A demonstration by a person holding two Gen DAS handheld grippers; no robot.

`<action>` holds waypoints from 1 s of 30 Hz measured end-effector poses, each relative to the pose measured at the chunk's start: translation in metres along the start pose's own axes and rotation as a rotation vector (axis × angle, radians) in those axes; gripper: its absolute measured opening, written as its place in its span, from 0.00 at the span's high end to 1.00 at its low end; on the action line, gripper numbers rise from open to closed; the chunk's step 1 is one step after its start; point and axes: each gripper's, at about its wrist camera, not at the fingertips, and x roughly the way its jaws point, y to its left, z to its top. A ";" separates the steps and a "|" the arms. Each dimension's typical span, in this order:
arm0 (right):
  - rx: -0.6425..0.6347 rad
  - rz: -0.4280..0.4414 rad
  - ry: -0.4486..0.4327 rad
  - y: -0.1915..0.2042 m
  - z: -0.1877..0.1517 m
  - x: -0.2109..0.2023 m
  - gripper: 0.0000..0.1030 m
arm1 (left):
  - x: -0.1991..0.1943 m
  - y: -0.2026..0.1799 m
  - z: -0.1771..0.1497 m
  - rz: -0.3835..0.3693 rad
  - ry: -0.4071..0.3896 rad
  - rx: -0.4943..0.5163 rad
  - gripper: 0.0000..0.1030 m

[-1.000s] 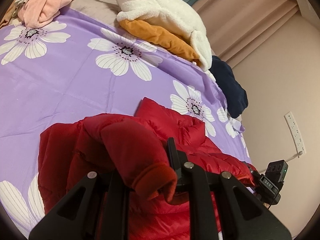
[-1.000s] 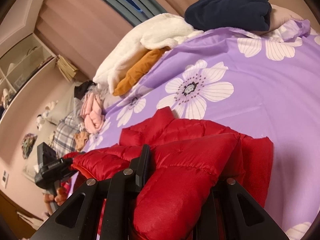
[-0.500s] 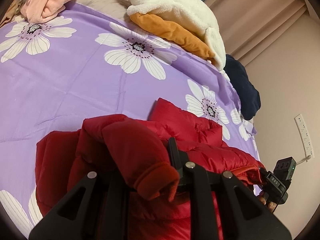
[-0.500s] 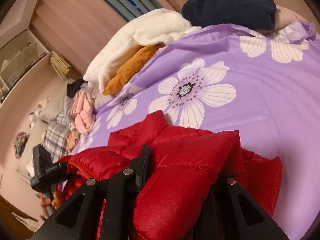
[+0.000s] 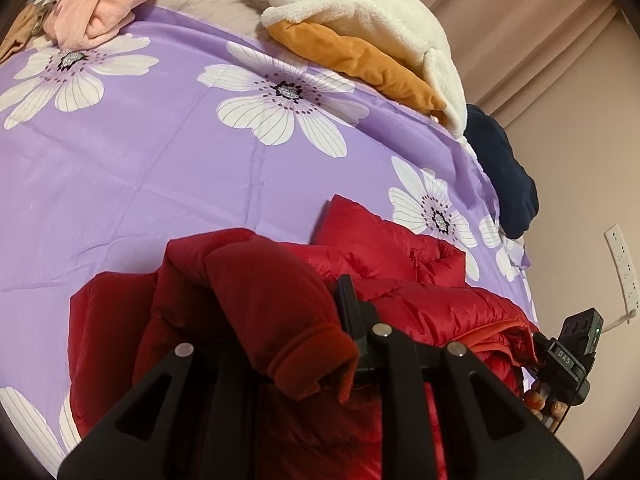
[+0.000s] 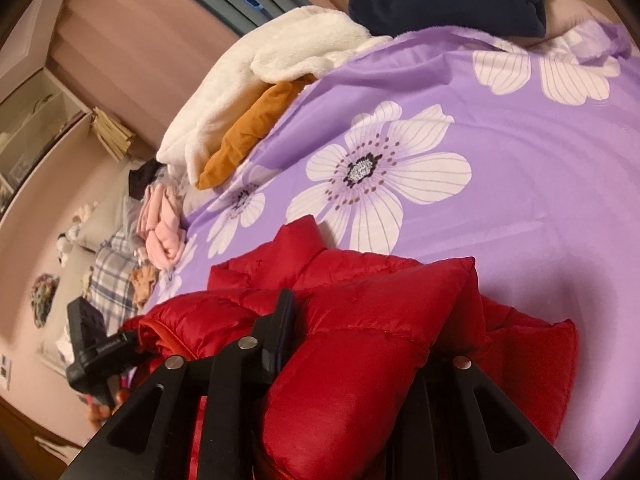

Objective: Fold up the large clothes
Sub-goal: 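Lower the hem onto the jacket and open both grippers, then raise both open grippers away from the folded jacket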

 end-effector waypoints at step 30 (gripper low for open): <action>0.226 0.106 0.018 -0.003 0.024 -0.019 0.47 | -0.071 0.006 0.012 0.102 -0.153 -0.028 0.29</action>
